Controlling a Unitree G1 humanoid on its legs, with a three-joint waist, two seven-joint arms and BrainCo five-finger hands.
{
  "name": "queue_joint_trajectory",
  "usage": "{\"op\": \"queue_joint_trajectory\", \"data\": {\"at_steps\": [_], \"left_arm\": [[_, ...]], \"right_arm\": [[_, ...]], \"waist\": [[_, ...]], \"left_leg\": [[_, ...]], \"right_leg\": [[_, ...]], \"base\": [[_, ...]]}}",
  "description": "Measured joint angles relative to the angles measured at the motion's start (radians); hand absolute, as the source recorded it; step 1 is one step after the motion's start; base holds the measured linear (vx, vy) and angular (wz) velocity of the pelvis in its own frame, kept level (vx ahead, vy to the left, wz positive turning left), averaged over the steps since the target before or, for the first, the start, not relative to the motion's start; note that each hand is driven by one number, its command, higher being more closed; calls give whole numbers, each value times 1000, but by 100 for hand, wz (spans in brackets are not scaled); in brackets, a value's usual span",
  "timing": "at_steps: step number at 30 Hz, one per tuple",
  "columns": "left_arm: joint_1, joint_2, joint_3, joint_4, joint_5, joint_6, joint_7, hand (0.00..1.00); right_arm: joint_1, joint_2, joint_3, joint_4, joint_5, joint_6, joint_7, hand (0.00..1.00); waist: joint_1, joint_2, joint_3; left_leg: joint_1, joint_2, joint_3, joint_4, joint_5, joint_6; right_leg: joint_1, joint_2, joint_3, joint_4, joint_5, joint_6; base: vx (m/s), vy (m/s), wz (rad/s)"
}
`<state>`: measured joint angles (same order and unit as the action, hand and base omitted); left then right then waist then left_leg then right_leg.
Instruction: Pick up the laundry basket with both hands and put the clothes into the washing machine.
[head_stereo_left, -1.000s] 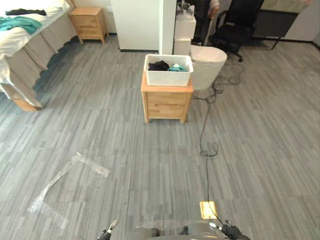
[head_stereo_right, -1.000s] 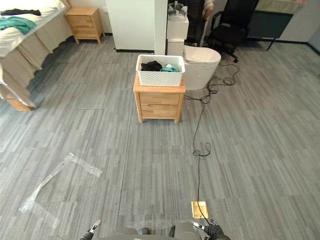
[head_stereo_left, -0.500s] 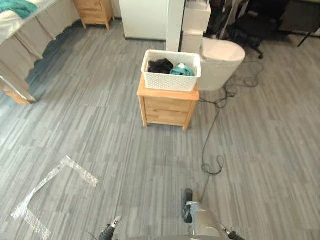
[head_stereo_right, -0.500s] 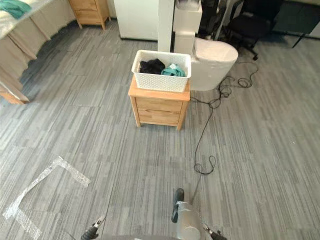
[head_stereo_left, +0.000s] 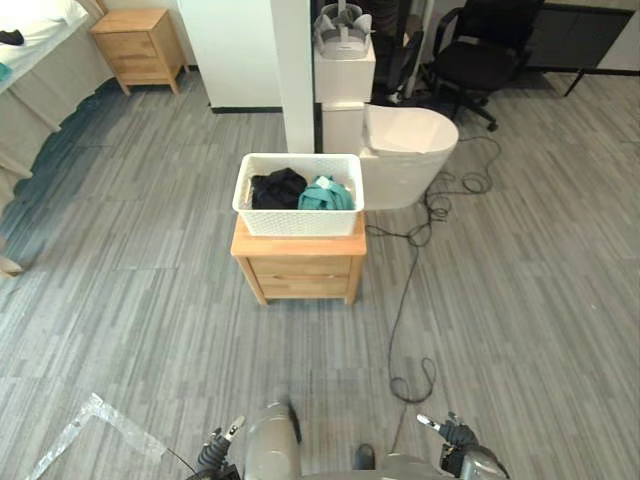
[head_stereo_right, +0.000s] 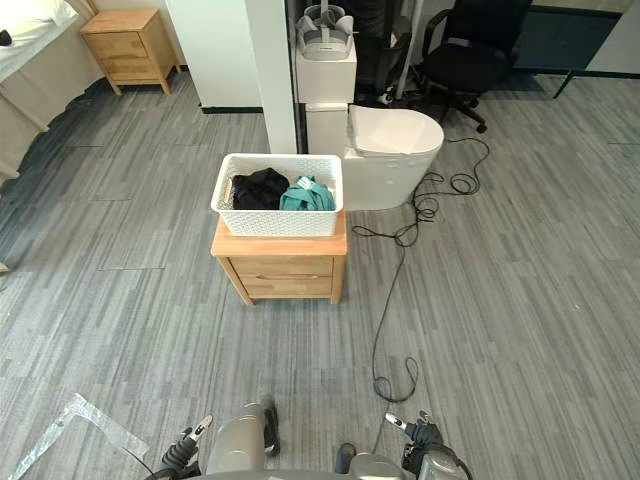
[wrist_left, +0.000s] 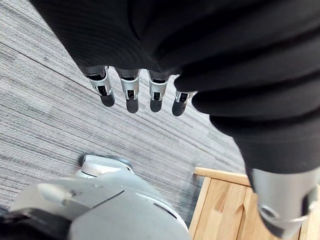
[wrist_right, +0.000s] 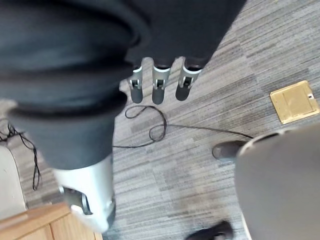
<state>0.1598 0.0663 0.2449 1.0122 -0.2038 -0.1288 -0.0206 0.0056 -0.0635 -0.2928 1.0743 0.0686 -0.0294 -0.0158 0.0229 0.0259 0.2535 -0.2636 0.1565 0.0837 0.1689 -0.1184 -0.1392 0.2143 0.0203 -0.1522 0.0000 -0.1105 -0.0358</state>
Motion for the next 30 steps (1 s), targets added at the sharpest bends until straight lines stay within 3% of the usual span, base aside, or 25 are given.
{"op": "queue_joint_trajectory", "data": {"at_steps": [1, 2, 3, 5, 6, 7, 8, 9, 10, 11, 13, 15, 17, 19, 20, 21, 22, 24, 27, 30], "left_arm": [[9, -1, 0, 2, 0, 0, 0, 0], [13, 4, 2, 2, 0, -1, 1, 0], [14, 18, 6, 1, -1, -1, 1, 0], [14, 26, 26, 8, -1, 1, 1, 0], [15, 25, 35, 11, -2, 2, 2, 0], [19, 25, 35, 17, -3, 1, 1, 0], [25, 30, 34, 20, -3, 4, 1, 0], [24, 47, 33, 19, -2, 7, 1, 0], [22, 52, 31, 19, -2, 10, 1, 0], [16, 52, 24, 18, -2, 12, 1, 0], [16, 58, 23, 17, -2, 9, 2, 0], [16, 49, 23, 15, -6, 8, 2, 0], [12, 35, 26, 9, -11, 7, 2, 0], [4, 35, 24, 11, -19, 7, 3, 0], [-1, 37, 23, 13, -20, 8, 3, 0], [-17, 33, 23, 21, -18, 9, 5, 0], [-17, 27, 23, 19, -17, 7, 4, 0], [-27, -2, 24, 18, -8, 3, 3, 0], [-26, -3, 23, 18, 1, 0, 1, 0], [-26, -2, 25, 18, 1, -1, 3, 0]], "right_arm": [[3, 4, 11, 1, 0, 1, 0, 0], [3, 11, 40, 4, -1, 1, 1, 0], [-6, 26, 58, 6, -2, 0, 11, 0], [-7, 31, 58, 7, -4, 0, 20, 0], [-5, 30, 58, 14, -13, 0, 20, 0], [-4, 31, 58, 24, -24, -1, 20, 0], [-1, 39, 59, 36, -31, -5, 21, 0], [-5, 48, 58, 36, -30, -6, 23, 0], [-8, 49, 59, 36, -31, -6, 24, 0], [-16, 49, 64, 30, -32, -4, 28, 0], [-20, 46, 90, 28, -39, -3, 39, 0], [-20, 40, 111, 21, -40, -5, 38, 0], [-21, 37, 113, 15, -40, -5, 38, 0], [-23, 37, 112, 3, -40, -4, 37, 0], [-20, 39, 109, 1, -39, -4, 37, 0], [-21, 29, 101, 2, -41, -4, 37, 0], [-20, 24, 98, 1, -41, -4, 37, 0], [-17, 14, 51, 1, -41, -5, 38, 0], [-4, 14, 33, 3, -45, -2, 35, 0], [-1, -3, 32, 8, -61, 3, 26, 0]], "waist": [[16, -1, -1], [33, -11, -3], [50, -52, -3], [46, -70, -6], [47, -70, -7], [51, -70, -11], [44, -90, -18], [43, -109, -16], [40, -111, -13], [32, -113, -13], [18, -115, -14], [16, -110, -15], [11, -101, -18], [-2, -97, -15], [-10, -99, -16], [-4, -87, -14], [-2, -72, -18], [-9, -22, -25], [-5, -17, -29], [-6, -23, -34]], "left_leg": [[18, -5, 0, -16, 80, -10], [22, -25, 2, -4, 120, 6], [11, -57, 7, 34, 117, 14], [-3, -80, 6, 89, 91, 54], [-4, -87, 4, 149, 64, 95], [4, -89, 13, 180, 41, 129], [27, -98, 37, 192, 8, 150], [59, -117, 61, 199, -24, 161], [76, -126, 63, 202, -39, 170], [122, -133, 70, 204, -65, 181], [203, -131, 85, 177, -72, 190], [269, -127, 102, 120, -72, 189], [306, -114, 117, 72, -70, 183], [310, -105, 116, 68, -75, 164], [316, -105, 108, 73, -85, 145], [338, -90, 89, 80, -103, 118], [337, -79, 83, 84, -106, 113], [325, -27, 49, 183, -151, 62], [273, 34, 36, 342, -166, 42], [269, 51, 33, 247, -166, 43]], "right_leg": [[10, -9, 22, 3, -18, 10], [6, -31, 50, 18, -44, 33], [-9, -69, 75, 63, -74, 52], [-26, -89, 79, 120, -94, 72], [-49, -104, 101, 201, -105, 90], [-84, -108, 128, 309, -112, 102], [-163, -128, 143, 506, -120, 128], [-263, -163, 158, 719, -70, 211], [-300, -181, 157, 807, -24, 247], [-349, -203, 145, 939, 25, 228], [-381, -227, 75, 1003, -49, 161], [-401, -232, -14, 898, -106, 136], [-413, -204, -103, 617, -111, 122], [-409, -173, -125, 372, -59, 102], [-387, -154, -110, 255, 73, 90], [-356, -131, -99, 235, 132, 58], [-348, -120, -91, 233, 126, 50], [-304, -75, -119, 214, 81, 38], [-227, -35, -136, 156, 70, 27], [-197, -34, -133, 112, 71, 34]], "base": [[320, 247, -43], [419, 251, -66], [422, 224, -53], [310, 134, -17], [325, 180, -24], [377, 215, -37], [363, 193, -47], [300, 124, -32], [315, 113, -21], [269, 84, -5], [323, 80, -5], [298, 21, -22], [319, -51, -22], [275, -90, -2], [311, -150, 3], [308, -156, 0], [265, -165, 2], [248, -166, 12], [157, -131, 9], [109, -34, 9]]}}
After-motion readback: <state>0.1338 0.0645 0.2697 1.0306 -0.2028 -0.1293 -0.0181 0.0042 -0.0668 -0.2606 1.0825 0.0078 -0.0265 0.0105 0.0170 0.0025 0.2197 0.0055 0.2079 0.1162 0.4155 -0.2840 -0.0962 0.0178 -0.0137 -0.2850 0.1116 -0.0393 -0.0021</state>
